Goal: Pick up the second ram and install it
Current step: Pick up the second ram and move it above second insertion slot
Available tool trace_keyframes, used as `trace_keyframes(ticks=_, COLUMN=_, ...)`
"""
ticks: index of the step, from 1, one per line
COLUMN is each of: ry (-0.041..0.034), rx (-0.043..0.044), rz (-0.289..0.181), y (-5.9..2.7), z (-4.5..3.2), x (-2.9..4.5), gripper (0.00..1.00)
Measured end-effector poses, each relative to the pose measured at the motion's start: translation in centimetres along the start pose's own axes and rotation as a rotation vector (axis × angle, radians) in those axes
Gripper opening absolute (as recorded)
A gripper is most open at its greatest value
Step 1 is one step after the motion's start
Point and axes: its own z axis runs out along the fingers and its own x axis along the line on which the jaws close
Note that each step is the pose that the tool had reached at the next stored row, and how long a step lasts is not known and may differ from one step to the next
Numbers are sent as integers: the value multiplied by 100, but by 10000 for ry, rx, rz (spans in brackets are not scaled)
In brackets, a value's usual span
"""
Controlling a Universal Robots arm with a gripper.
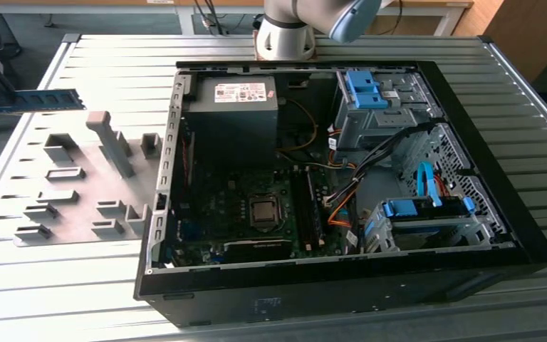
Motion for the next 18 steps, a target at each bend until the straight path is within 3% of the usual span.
trace_keyframes(ticks=18, ry=-1, rx=1, rz=0, y=-187, z=0, x=4, gripper=14)
